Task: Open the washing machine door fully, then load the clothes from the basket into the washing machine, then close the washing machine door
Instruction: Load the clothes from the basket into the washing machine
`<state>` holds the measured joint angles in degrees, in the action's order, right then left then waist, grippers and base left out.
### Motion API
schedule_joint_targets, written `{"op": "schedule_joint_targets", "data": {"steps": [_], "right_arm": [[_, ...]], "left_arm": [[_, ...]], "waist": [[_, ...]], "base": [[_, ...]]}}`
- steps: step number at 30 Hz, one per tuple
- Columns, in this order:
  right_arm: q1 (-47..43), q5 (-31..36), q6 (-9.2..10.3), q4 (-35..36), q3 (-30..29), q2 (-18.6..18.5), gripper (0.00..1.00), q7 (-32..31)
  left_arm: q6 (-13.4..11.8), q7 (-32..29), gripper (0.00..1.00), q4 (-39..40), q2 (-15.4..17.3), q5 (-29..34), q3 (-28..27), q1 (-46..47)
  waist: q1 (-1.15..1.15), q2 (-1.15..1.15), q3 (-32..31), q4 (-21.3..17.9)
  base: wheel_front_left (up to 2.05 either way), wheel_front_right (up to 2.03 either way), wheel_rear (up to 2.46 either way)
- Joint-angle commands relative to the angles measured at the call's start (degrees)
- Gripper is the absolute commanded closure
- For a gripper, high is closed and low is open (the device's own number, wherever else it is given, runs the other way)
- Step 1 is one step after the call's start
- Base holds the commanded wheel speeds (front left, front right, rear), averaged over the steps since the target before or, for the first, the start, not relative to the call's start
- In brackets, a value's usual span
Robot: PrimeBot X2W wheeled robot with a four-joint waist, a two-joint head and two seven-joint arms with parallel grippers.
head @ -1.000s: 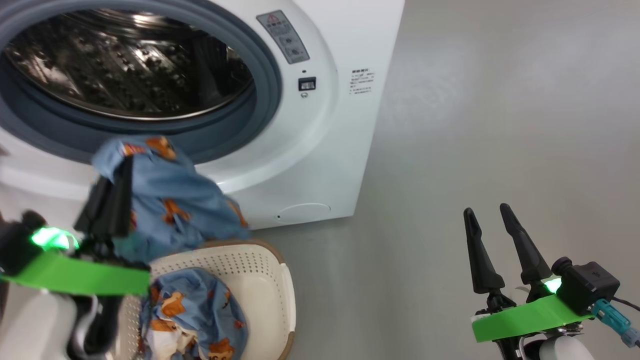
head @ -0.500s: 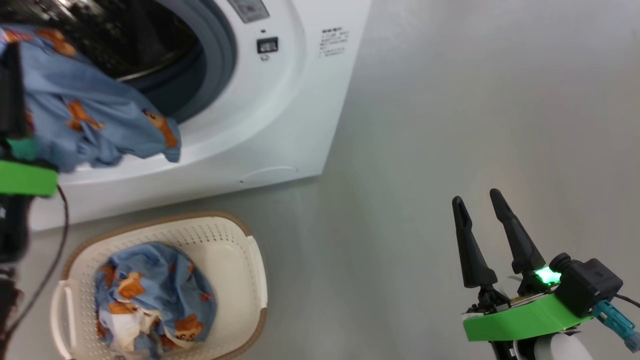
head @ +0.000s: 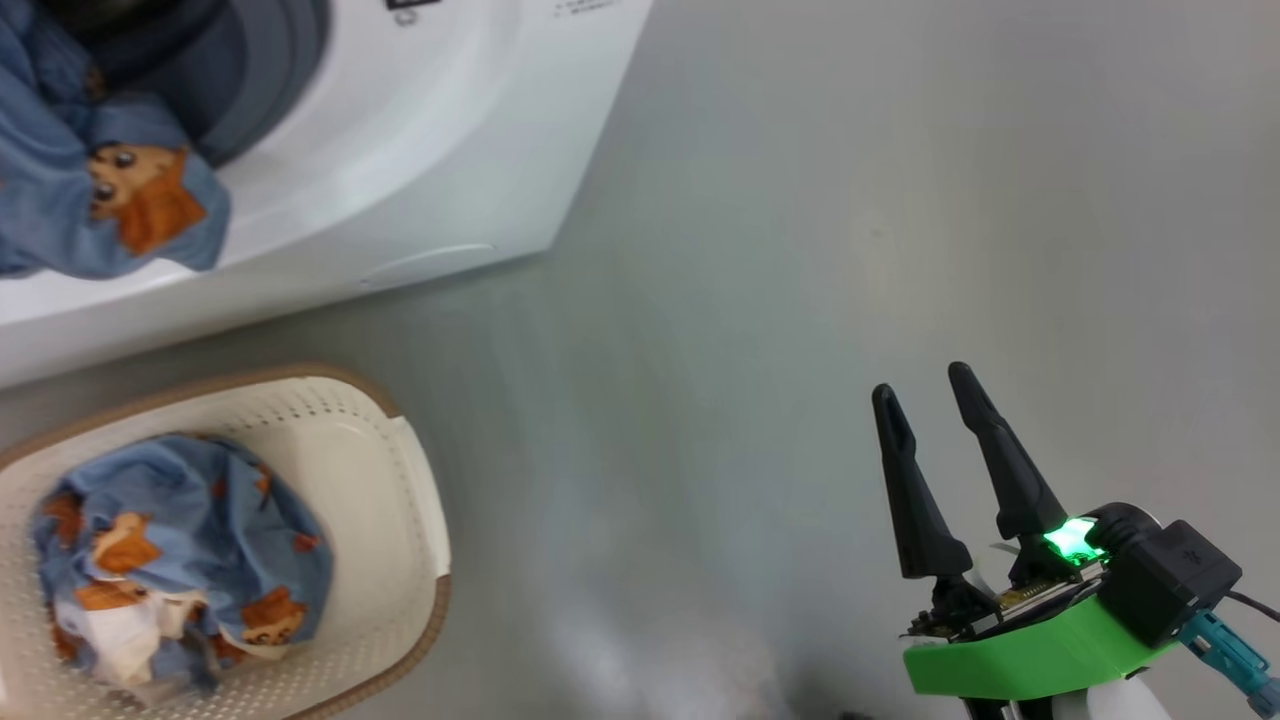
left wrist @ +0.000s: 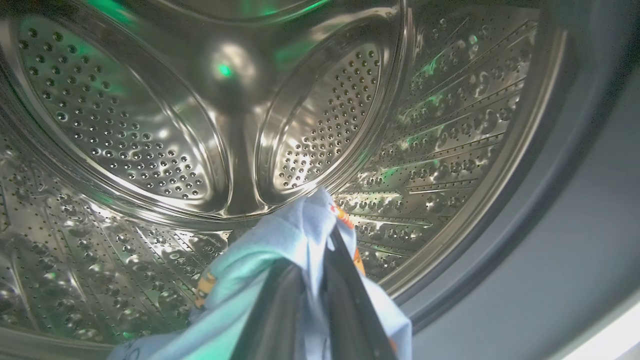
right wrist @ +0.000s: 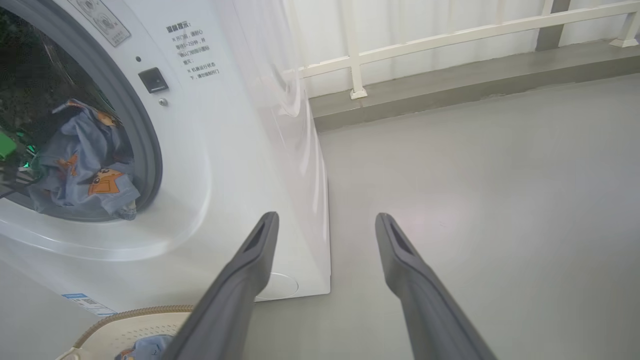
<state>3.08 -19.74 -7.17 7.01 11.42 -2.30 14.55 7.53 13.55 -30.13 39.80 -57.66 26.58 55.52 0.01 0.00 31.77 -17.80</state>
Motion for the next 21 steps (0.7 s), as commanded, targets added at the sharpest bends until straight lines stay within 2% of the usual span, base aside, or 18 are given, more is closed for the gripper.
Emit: {"op": "schedule_joint_targets", "data": {"steps": [1,6,10,13,14,17,19,21], "right_arm": [[0.3,-0.6,-0.32,1.8,1.9,-0.6,0.0,0.4],[0.0,-1.1,-0.32,2.9,3.2,-0.6,0.0,0.4],[-0.2,-1.5,-0.32,3.7,4.0,-0.6,0.0,0.4],[-0.4,-2.0,-0.32,4.4,4.2,-0.6,0.0,0.4],[-0.4,-2.0,-0.32,4.4,4.2,-0.6,0.0,0.4],[-0.6,-2.3,-0.32,4.6,4.4,-0.6,0.0,0.4],[-0.8,-2.5,-0.32,4.5,4.4,-0.6,0.0,0.4],[-0.9,-2.5,-0.32,4.3,4.5,-0.6,0.0,0.4]], "left_arm": [[0.0,0.2,1.0,0.2,4.0,-0.4,-1.5,3.0],[0.0,0.8,1.0,-0.5,6.4,-1.8,-1.1,7.9],[0.0,1.4,1.0,0.6,8.1,-1.5,-3.8,11.7],[0.0,1.4,1.0,2.8,7.3,0.2,-9.9,14.6],[0.0,1.4,1.0,2.8,7.3,0.2,-9.9,14.6],[0.0,1.4,1.0,4.3,5.7,1.9,-15.1,14.5],[0.0,1.4,1.0,3.6,4.8,2.4,-15.7,13.2],[0.0,1.2,1.0,1.5,4.5,2.3,-13.9,11.9]], "waist": [[-0.01,0.0,3.8,-3.3],[-0.01,0.0,6.4,-5.0],[-0.01,0.0,8.0,-6.4],[-0.01,0.0,8.8,-7.1],[-0.01,0.0,8.8,-7.1],[-0.01,0.0,8.9,-7.6],[-0.01,0.0,8.6,-7.7],[-0.01,0.0,8.3,-7.7]], "base": [[0.0,0.0,0.0],[0.0,0.0,0.0],[0.0,0.0,0.0],[0.0,0.0,0.0],[0.0,0.0,0.0],[0.0,0.0,0.0],[0.0,0.0,0.0],[0.0,0.0,0.0]]}}
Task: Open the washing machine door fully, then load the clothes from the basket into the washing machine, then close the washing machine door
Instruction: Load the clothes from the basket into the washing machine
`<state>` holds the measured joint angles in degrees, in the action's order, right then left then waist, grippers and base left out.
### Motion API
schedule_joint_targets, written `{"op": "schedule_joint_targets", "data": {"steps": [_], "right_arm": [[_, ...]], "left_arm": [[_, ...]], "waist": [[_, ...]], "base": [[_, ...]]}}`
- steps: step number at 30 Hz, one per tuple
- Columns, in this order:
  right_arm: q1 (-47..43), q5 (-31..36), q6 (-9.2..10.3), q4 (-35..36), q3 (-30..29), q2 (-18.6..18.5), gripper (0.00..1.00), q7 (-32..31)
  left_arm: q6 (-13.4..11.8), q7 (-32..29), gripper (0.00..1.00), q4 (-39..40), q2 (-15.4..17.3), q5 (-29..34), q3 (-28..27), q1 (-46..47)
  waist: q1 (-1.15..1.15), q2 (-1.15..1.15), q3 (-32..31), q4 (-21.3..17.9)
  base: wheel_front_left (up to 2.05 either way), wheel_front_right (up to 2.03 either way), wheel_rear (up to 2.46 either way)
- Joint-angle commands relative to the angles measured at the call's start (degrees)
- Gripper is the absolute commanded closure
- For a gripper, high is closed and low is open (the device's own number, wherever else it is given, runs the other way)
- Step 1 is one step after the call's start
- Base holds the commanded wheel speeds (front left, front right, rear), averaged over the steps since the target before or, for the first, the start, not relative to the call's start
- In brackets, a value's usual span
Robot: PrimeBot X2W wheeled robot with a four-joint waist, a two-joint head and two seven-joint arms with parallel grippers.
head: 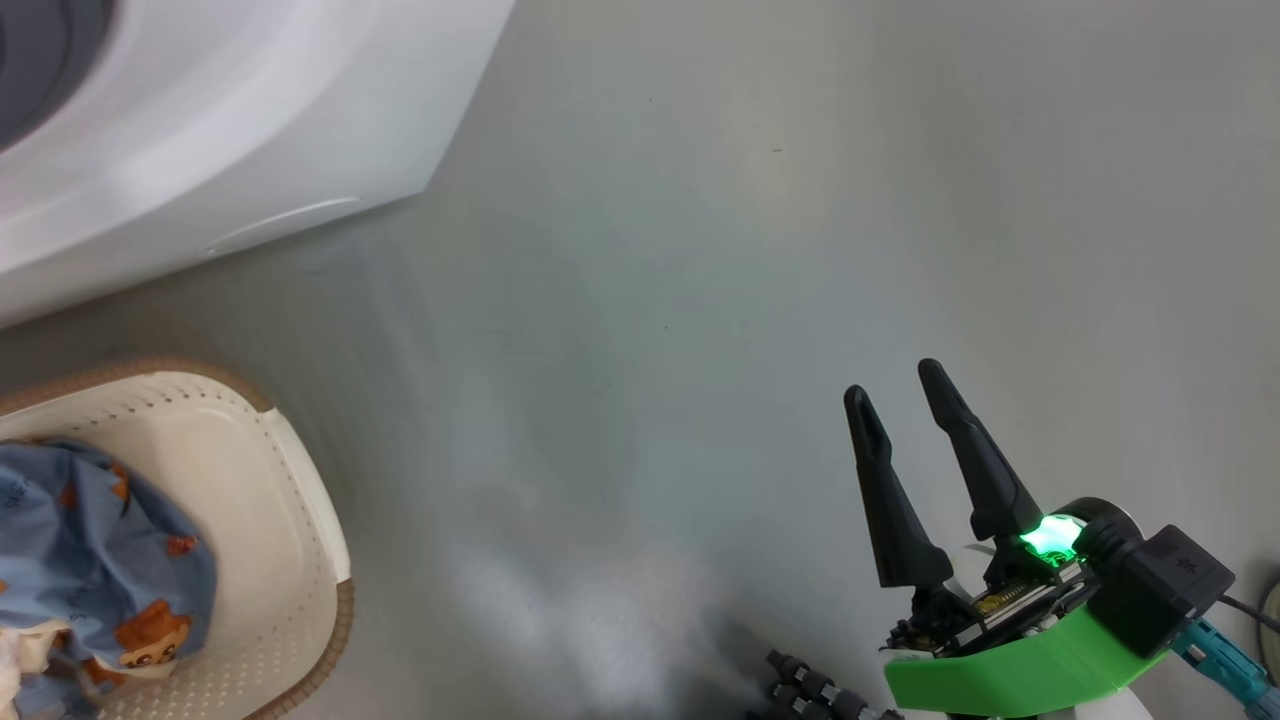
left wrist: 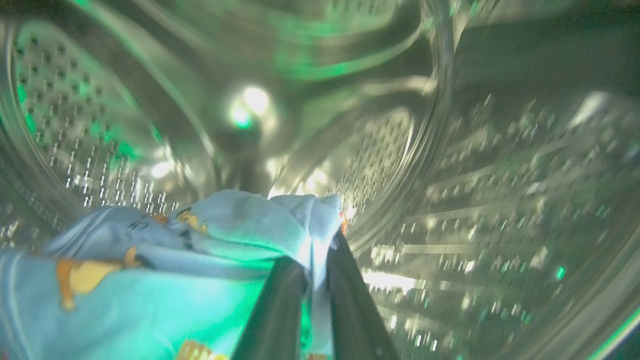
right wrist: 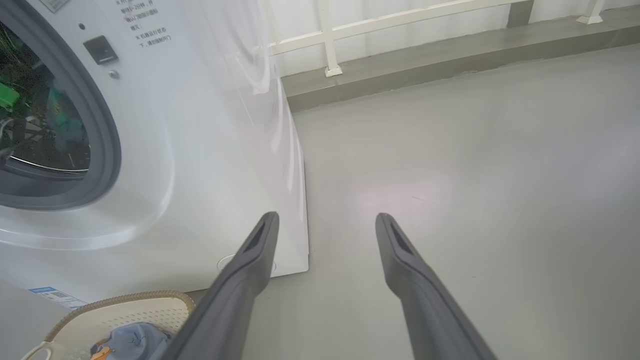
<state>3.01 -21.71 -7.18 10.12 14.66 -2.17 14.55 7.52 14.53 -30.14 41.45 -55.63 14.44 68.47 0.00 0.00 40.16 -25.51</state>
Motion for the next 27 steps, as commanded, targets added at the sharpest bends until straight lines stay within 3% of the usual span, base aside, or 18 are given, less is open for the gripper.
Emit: {"op": "schedule_joint_targets", "data": {"steps": [1,3,4,15,27], "right_arm": [[-0.8,-0.6,-0.31,1.0,1.3,-0.7,0.0,0.4],[-0.7,-0.6,-0.31,0.8,1.5,-0.7,0.0,0.4],[-0.6,-0.6,-0.31,0.7,1.5,-0.7,0.0,0.4],[0.8,-0.3,-0.31,-0.9,0.9,-0.7,0.0,0.4],[2.9,1.3,-0.31,-3.5,-0.9,-0.7,0.0,0.4]], "left_arm": [[0.0,-0.5,1.0,0.2,2.7,-0.1,-0.9,-1.3],[0.0,-2.0,0.42,-1.5,3.0,0.3,1.2,-1.2],[0.0,-3.8,0.0,-3.0,3.1,0.8,3.3,-0.8],[0.0,-12.2,0.0,-6.4,3.0,-1.2,12.4,-2.4],[0.0,-3.8,0.0,-7.9,0.6,-2.3,17.7,-7.1]], "waist": [[0.0,0.0,-0.3,0.1],[0.0,0.0,-0.5,0.3],[0.0,0.0,-0.6,0.5],[0.0,0.0,-3.6,2.3],[0.0,0.0,-8.7,7.0]], "base": [[0.0,0.0,0.0],[0.0,0.0,0.0],[0.0,0.0,0.0],[0.0,0.0,0.0],[0.0,0.0,0.0]]}}
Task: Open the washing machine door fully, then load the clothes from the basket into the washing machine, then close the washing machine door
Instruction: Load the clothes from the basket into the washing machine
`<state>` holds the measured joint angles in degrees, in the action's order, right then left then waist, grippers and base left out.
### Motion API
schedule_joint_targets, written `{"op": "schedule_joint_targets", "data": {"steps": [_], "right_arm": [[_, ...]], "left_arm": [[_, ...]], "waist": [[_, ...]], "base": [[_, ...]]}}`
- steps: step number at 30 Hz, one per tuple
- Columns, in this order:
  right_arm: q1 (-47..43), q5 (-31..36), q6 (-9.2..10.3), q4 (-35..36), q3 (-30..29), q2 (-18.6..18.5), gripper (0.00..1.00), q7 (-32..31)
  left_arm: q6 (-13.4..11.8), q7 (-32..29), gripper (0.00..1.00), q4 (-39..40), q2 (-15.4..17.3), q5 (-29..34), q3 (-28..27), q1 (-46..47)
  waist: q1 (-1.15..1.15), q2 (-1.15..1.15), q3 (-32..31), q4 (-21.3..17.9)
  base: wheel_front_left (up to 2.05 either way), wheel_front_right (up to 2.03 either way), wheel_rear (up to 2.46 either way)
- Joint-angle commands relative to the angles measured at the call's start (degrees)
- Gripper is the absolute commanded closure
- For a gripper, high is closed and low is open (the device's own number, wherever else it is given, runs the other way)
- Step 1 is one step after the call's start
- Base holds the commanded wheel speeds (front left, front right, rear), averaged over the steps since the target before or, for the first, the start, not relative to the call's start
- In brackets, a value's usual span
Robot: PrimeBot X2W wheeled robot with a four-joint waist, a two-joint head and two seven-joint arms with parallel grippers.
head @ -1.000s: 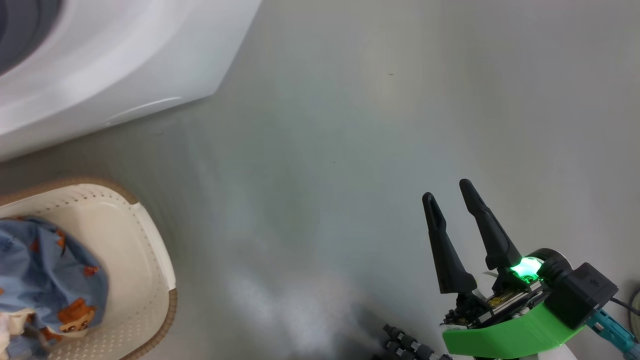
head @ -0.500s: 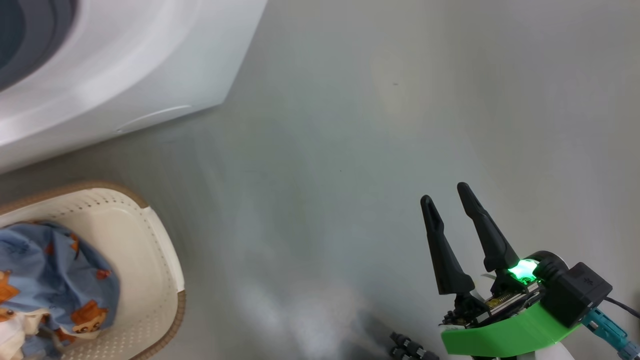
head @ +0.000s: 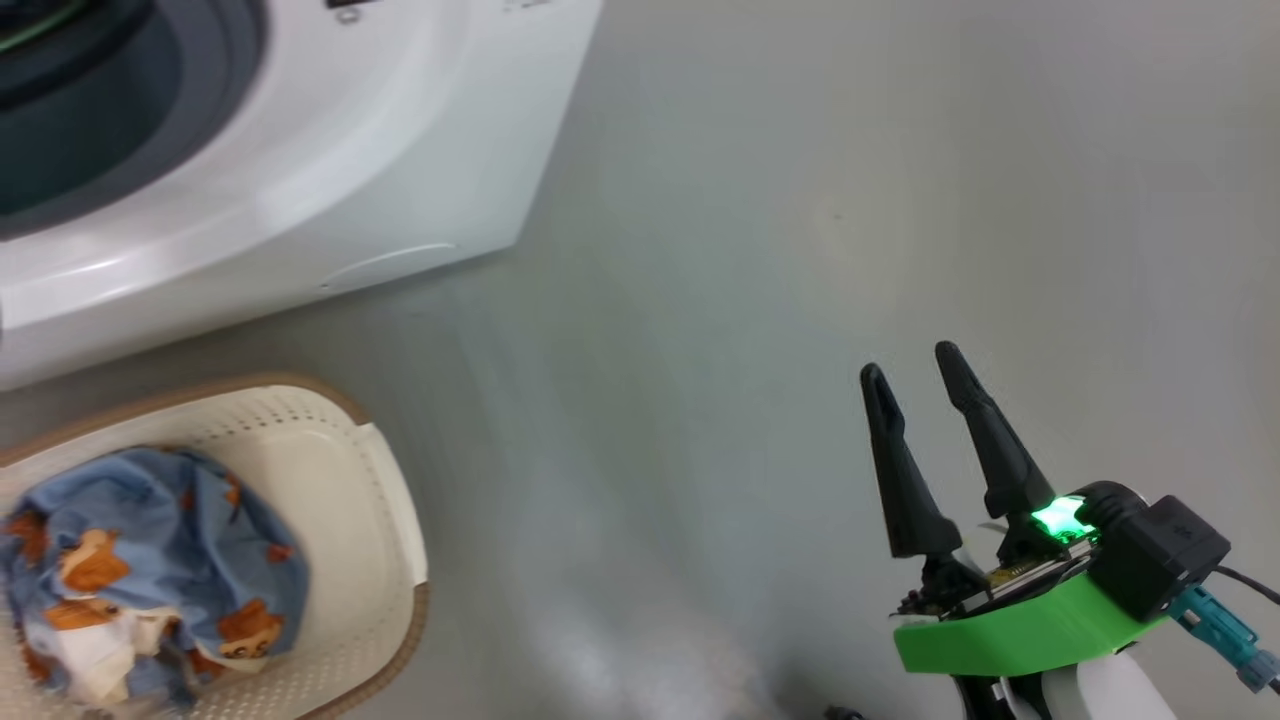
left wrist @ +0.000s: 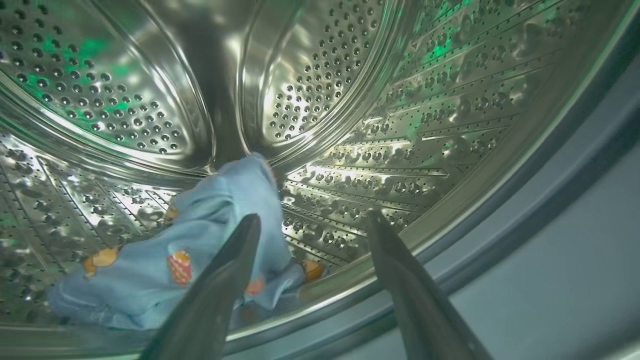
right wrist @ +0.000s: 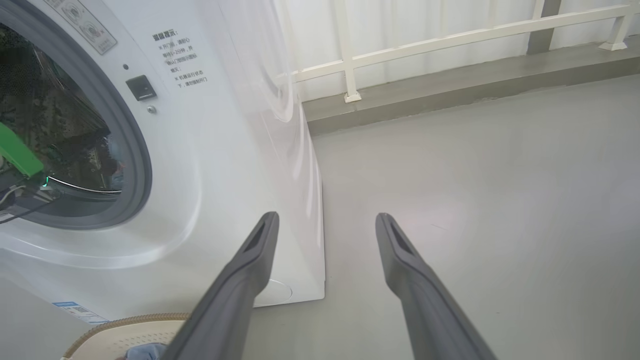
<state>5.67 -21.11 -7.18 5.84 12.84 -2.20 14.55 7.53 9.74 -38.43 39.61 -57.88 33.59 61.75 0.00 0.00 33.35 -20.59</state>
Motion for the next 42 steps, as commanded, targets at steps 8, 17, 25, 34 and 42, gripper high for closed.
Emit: {"op": "schedule_joint_targets", "data": {"steps": [8,17,25,34,42], "right_arm": [[1.6,1.7,-0.31,-1.7,-0.1,-0.7,0.0,0.4],[2.0,2.3,-0.31,-4.7,-2.1,-0.7,0.0,0.4],[2.2,2.8,-0.31,-7.4,-3.8,-0.7,0.0,0.4],[1.5,3.5,-0.31,-9.3,-5.8,-0.7,0.0,0.4],[1.2,4.0,-0.31,-10.3,-6.5,-0.7,0.0,0.4]], "left_arm": [[0.0,4.2,0.0,1.2,-0.1,-2.5,1.4,-3.9],[0.0,5.2,0.0,3.6,-2.3,0.1,-0.3,-9.4],[0.0,5.2,0.0,8.7,-5.4,4.4,-6.5,-18.2],[0.0,5.3,0.0,12.6,-8.1,7.6,-10.6,-26.7],[0.0,5.3,0.0,15.9,-9.5,10.1,-15.0,-34.5]], "waist": [[0.0,0.0,-6.0,5.6],[0.0,0.0,-11.5,9.4],[0.0,0.0,-16.8,12.8],[0.0,0.0,-21.2,16.5],[0.0,0.0,-24.0,18.0]], "base": [[0.0,0.0,0.0],[0.0,0.0,0.0],[0.0,0.0,0.0],[0.0,0.0,0.0],[0.0,0.0,0.0]]}}
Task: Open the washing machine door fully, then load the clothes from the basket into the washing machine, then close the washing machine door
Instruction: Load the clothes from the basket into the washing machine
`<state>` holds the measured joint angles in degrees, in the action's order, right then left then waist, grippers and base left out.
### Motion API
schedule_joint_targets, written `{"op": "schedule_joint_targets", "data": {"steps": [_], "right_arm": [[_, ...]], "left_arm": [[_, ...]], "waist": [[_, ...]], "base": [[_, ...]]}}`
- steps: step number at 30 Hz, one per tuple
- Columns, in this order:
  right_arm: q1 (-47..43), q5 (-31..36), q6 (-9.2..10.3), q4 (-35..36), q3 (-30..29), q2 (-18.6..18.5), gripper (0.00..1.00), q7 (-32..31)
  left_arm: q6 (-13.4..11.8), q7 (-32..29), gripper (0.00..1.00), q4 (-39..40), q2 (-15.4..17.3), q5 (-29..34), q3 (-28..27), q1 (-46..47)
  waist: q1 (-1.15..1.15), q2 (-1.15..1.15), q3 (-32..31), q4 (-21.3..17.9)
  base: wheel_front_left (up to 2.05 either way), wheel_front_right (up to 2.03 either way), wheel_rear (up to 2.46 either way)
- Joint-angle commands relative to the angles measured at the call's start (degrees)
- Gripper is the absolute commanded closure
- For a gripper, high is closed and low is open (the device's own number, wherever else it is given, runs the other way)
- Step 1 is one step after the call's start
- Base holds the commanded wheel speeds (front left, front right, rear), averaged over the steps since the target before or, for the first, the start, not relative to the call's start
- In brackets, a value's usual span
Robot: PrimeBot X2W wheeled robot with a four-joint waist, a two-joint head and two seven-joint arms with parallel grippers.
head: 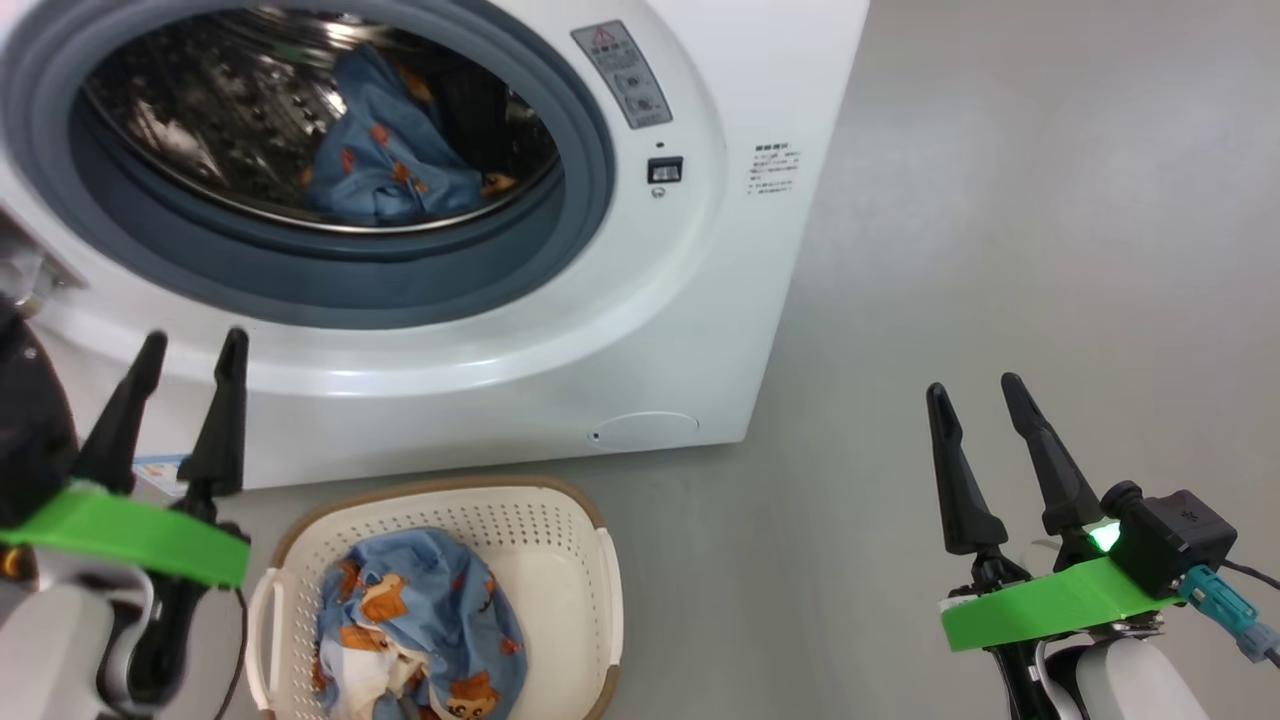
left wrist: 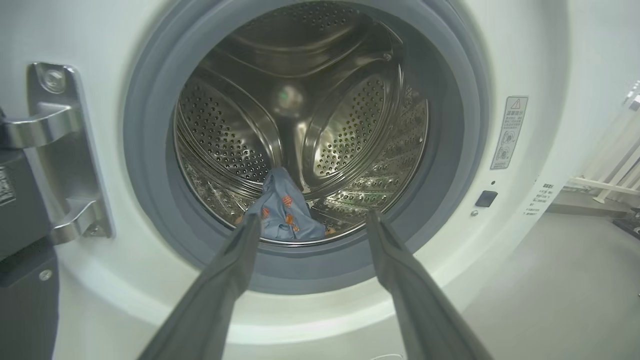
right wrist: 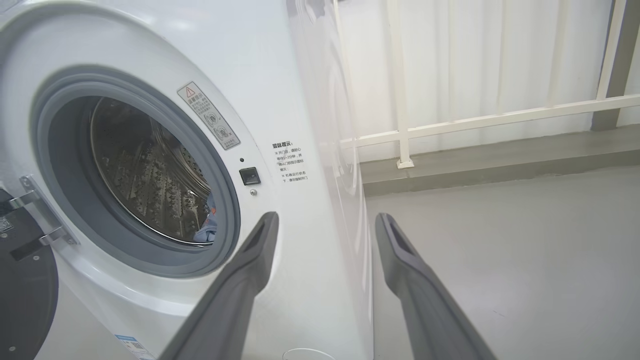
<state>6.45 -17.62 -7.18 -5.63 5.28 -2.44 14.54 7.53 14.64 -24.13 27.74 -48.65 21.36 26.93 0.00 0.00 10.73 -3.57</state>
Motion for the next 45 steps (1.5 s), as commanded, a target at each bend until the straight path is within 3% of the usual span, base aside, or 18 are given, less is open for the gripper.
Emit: {"op": "schedule_joint_targets", "data": {"steps": [1,11,24,33,45], "right_arm": [[0.4,0.5,-0.31,1.1,1.0,-0.4,0.0,0.5],[-1.2,0.3,-0.31,0.8,0.5,-1.3,0.0,0.5],[-3.0,-0.1,-0.31,1.2,0.3,-2.7,0.0,0.5],[-4.5,-0.6,-0.31,2.0,-0.8,-3.2,0.0,0.5],[-4.0,0.0,-0.31,2.2,-0.7,-2.7,0.0,0.5]], "left_arm": [[0.0,0.4,0.0,2.0,2.2,1.2,-3.5,-1.0],[0.0,0.4,0.0,8.5,0.0,4.4,-12.2,-13.2],[0.0,0.4,0.0,13.9,-3.4,11.2,-19.5,-21.5],[0.0,0.4,0.0,15.7,-6.5,15.5,-21.5,-24.2],[0.0,0.4,0.0,16.3,-6.9,15.5,-21.9,-24.2]], "waist": [[0.0,0.0,-1.8,1.0],[0.0,0.0,-4.7,0.7],[0.0,0.0,-6.5,0.6],[0.0,0.0,-7.1,0.3],[0.0,0.0,-6.2,0.1]], "base": [[0.0,0.0,0.0],[0.0,0.0,0.0],[0.0,0.0,0.0],[0.0,0.0,0.0],[0.0,0.0,0.0]]}}
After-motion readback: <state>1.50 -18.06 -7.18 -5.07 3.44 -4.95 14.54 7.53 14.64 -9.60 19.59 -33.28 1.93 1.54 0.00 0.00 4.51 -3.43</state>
